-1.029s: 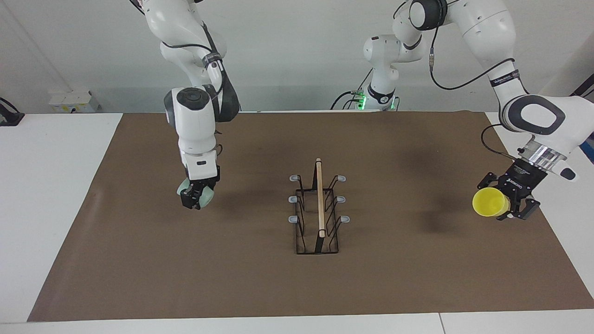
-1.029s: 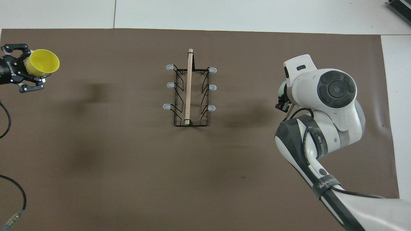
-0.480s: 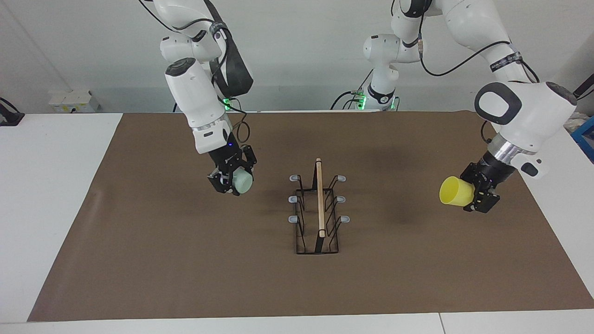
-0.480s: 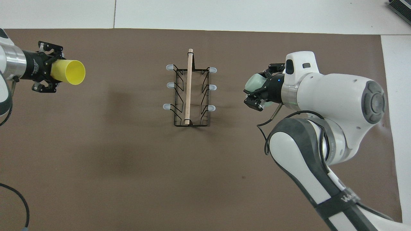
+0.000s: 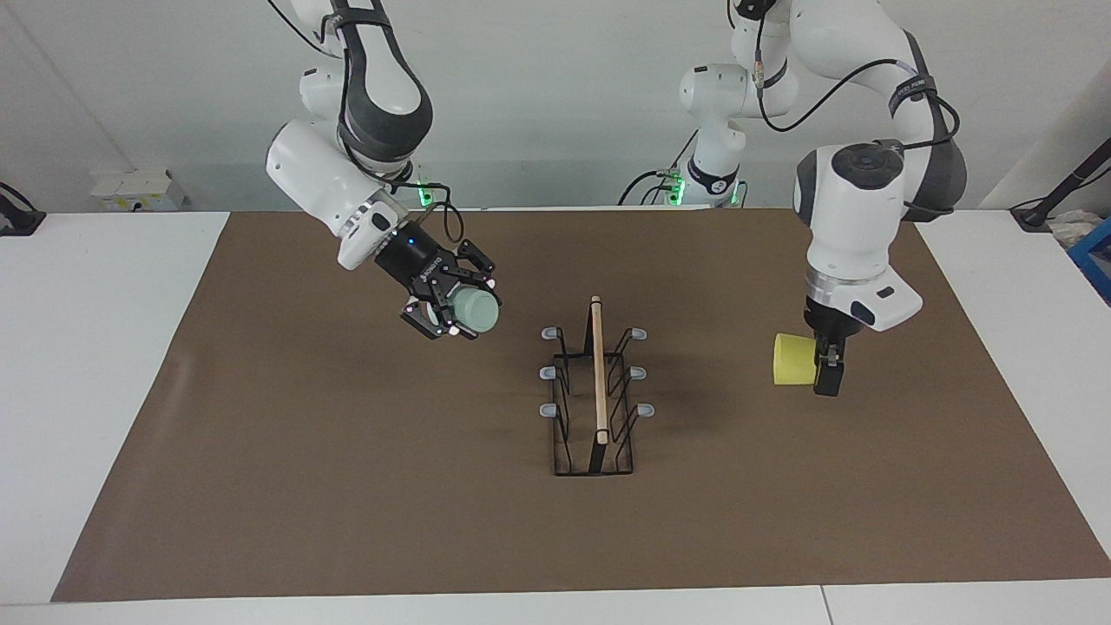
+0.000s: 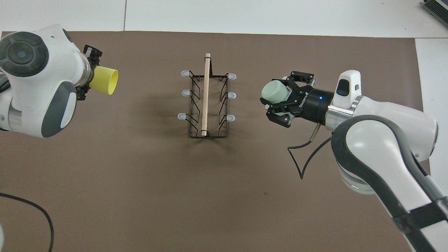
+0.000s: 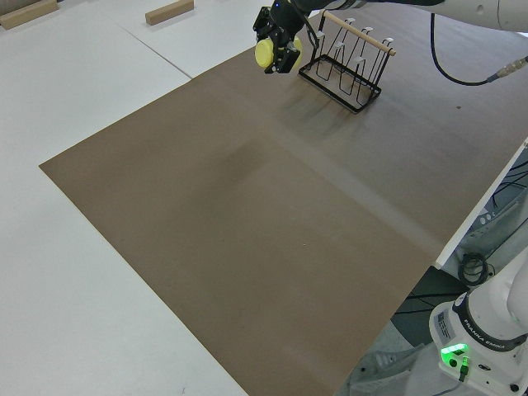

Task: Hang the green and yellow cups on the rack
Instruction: 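Carry the yellow cup and green cup toward the rack with both grippers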

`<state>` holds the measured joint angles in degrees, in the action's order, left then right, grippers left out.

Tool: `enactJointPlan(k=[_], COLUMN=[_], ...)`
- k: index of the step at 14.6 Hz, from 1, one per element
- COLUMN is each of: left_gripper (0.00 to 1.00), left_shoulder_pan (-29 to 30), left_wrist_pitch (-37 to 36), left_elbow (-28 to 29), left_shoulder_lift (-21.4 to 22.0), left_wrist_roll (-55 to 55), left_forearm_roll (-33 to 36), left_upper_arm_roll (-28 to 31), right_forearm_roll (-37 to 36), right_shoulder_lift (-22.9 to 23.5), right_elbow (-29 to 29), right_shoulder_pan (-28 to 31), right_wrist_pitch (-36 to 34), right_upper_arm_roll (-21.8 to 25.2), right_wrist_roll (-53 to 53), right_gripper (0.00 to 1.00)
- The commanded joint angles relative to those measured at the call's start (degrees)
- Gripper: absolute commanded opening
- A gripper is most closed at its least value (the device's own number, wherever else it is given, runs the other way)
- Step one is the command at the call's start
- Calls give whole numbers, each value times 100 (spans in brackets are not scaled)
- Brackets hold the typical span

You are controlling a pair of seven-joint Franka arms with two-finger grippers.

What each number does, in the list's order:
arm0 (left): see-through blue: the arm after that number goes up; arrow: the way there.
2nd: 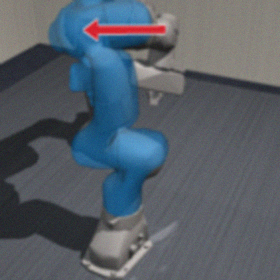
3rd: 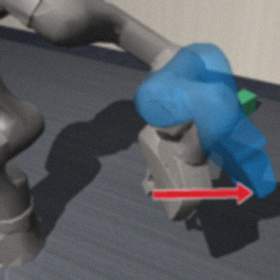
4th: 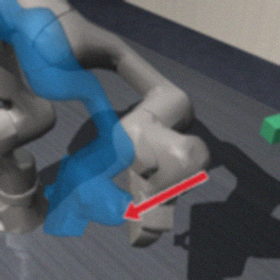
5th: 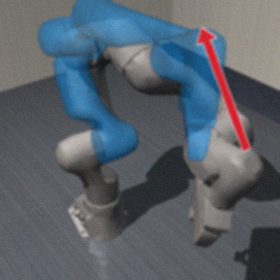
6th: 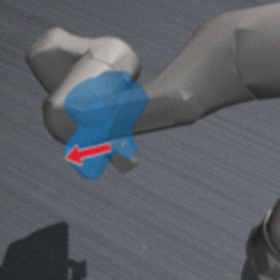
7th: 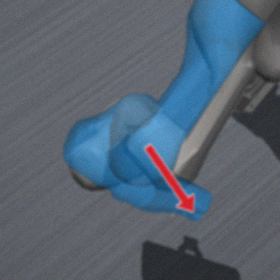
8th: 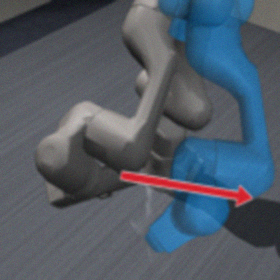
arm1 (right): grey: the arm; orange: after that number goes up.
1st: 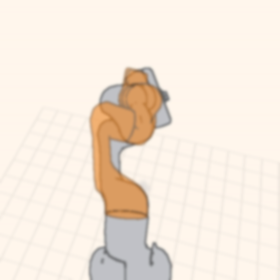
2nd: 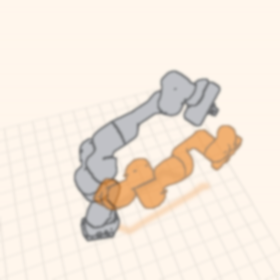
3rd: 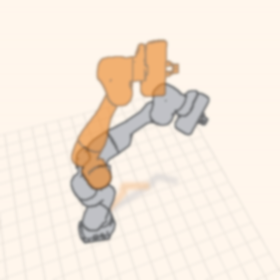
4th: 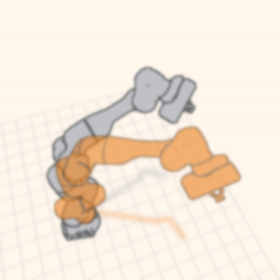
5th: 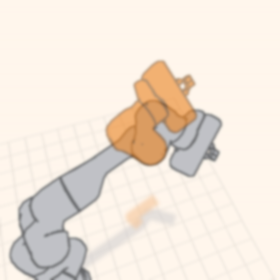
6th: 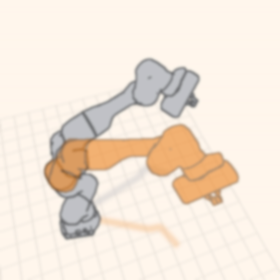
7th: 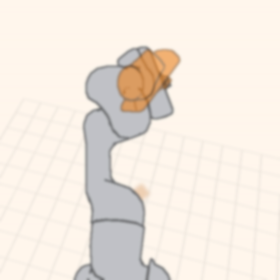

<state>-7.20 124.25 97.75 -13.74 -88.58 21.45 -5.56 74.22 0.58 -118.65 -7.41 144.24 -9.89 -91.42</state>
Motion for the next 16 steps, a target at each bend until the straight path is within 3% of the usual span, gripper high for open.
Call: enactJointPlan(k=[1,4,6,9,12,16], left_gripper=[0,0,0,0,0,0], left_shoulder_pan=[43,26,43,8,26,26], left_wrist_pitch=[152,56,47,-146,-147,-146], left_elbow=[315,665,964,1132,1281,1422], left_shoulder_lift=[196,380,512,644,662,662], left_wrist_roll=[-921,-1239,-1617,-2082,-2313,-2330], left_forearm_roll=[1252,2062,2862,3364,3936,4508], left_upper_arm_roll=[-426,-831,-1173,-1429,-1728,-1913], right_forearm_roll=[1266,2383,3715,5599,6227,6298], right_shoulder_lift=[-461,-515,-497,-444,-322,178], right_elbow=[-544,-677,-904,-1072,-1029,-749], right_shoulder_pan=[-23,-110,-259,-812,-1016,-1016], right_wrist_pitch=[25,-167,-282,-265,-230,-195], right_upper_arm_roll=[-48,-48,-48,-48,-48,-39], right_wrist_roll=[-734,-1771,-2647,-3662,-3996,-4419], right_gripper=[0,0,0,0,0,0])
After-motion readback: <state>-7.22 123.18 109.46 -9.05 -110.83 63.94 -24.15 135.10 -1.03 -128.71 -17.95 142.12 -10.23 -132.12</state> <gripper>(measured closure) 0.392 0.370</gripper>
